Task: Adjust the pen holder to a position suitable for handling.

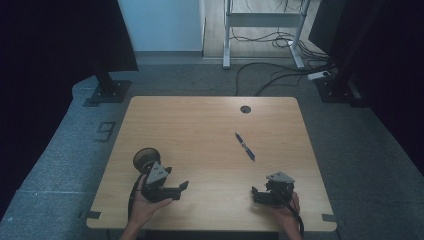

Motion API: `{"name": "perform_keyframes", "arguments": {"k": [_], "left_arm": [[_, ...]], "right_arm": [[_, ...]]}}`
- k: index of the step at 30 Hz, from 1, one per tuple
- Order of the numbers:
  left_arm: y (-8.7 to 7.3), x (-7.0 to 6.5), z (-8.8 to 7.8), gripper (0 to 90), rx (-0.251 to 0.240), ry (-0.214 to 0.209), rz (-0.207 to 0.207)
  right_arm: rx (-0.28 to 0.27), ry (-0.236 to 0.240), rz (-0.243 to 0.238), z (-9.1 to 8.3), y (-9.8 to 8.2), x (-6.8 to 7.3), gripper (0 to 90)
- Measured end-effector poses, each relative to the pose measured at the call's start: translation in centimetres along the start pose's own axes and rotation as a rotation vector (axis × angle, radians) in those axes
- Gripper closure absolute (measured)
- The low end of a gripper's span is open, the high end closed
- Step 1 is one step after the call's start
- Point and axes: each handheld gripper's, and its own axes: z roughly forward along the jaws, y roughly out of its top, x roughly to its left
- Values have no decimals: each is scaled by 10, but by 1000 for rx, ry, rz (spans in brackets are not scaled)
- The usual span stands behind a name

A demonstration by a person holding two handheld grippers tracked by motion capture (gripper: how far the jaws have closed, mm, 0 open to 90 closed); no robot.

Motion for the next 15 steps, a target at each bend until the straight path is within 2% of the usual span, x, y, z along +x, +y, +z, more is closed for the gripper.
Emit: {"name": "perform_keyframes", "arguments": {"k": [1, 15], "left_arm": [[2, 3, -6, 173, -15, 5, -11], [7, 27, -38, 169, -82, 52, -59]], "right_arm": [[-1, -1, 0, 0, 0, 0, 20], [-2, -5, 2, 0, 0, 0, 26]]}}
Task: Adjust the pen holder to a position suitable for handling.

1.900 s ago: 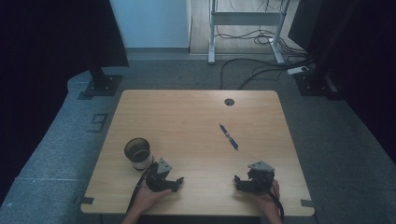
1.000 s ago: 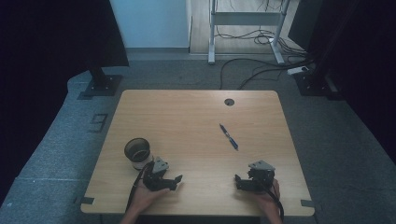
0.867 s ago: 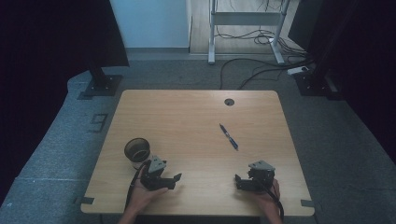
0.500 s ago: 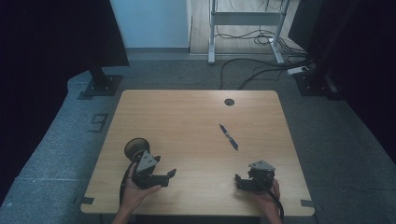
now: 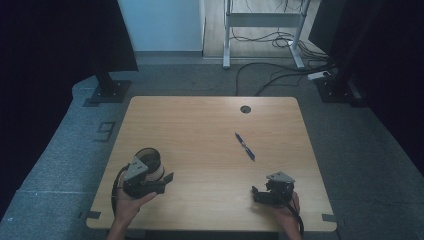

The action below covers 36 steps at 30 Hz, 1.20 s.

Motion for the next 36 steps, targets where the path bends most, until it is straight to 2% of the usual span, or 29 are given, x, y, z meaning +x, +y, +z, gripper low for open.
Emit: {"name": "perform_keyframes", "arguments": {"k": [5, 10, 12, 15, 18, 21, 26, 32, 36], "left_arm": [[2, 12, -14, 169, -40, 40, -23], [2, 21, -21, 159, -49, 67, -46], [0, 28, -24, 155, -55, 87, -71], [-1, 34, -26, 154, -55, 100, -83], [-6, 46, -27, 153, -51, 126, -117], [-8, 51, -28, 148, -49, 139, -130], [-15, 65, -28, 126, -34, 180, -177], [-20, 76, -29, 87, -24, 178, -198], [-26, 84, -26, 46, 11, 170, -215]], "right_arm": [[0, -3, 4, 0, 0, 0, 28], [0, -4, 7, 0, 0, 0, 31], [-1, -5, 7, 0, 0, 0, 32], [-1, -5, 8, 0, 0, 0, 32], [-1, -6, 9, 0, 0, 0, 35], [-2, -7, 10, 0, 0, 0, 37], [-2, -8, 11, 0, 0, 0, 39], [-3, -11, 12, 0, 0, -1, 42], [-4, -14, 14, 0, 0, -1, 44]]}}
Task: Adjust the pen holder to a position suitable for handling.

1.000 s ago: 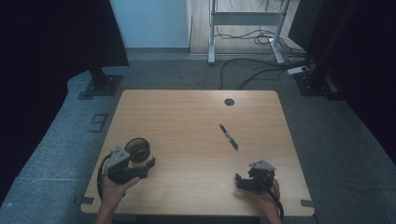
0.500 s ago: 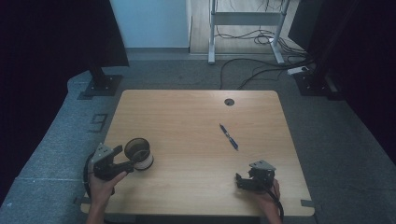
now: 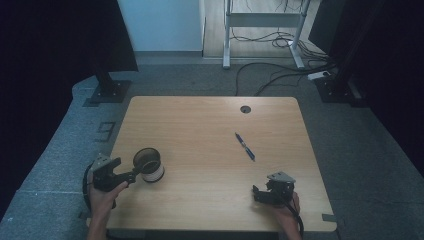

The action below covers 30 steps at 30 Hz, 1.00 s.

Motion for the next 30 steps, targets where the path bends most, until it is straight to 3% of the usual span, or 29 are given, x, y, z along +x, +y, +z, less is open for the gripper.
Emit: {"name": "perform_keyframes", "arguments": {"k": [5, 14, 27, 30], "left_arm": [[-4, 1, 8, 29, 27, -10, 6], [-8, -11, 22, 11, 59, -49, 66], [-10, -26, 47, 14, 60, -23, 111], [-10, -26, 55, 19, 51, -7, 101]], "right_arm": [[-1, -1, 0, 0, 0, 0, 46], [0, -1, 2, 0, 0, 0, 46], [-2, -3, 3, 0, 0, 0, 51], [-3, -5, 5, 0, 0, 0, 52]]}}
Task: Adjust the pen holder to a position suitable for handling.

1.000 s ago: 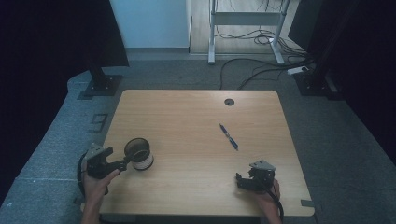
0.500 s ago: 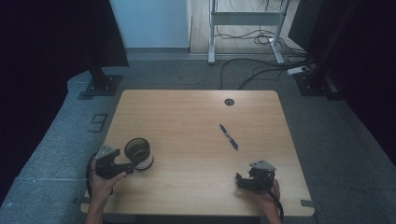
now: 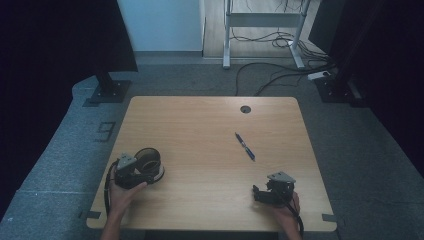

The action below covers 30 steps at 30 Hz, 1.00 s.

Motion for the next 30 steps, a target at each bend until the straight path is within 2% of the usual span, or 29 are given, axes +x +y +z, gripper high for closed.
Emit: {"name": "perform_keyframes", "arguments": {"k": [4, 10, 11, 12, 22, 30], "left_arm": [[1, 1, 7, 30, 1, 7, -1], [0, -2, 8, 68, -17, 38, 25], [0, -2, 6, 103, -28, 37, 22], [-1, -2, 6, 104, -31, 25, 12], [-1, -3, -1, 105, -50, 29, 18], [1, -15, -12, 105, -65, 29, 12]], "right_arm": [[-1, -1, 0, 0, 0, 0, 54], [0, -1, 2, 0, 0, 0, 55], [0, -2, 2, 0, 0, 0, 56], [0, -2, 2, 0, 0, 0, 57], [-2, -2, 3, 0, 0, 0, 59], [-3, -3, 5, 0, 0, 0, 62]]}}
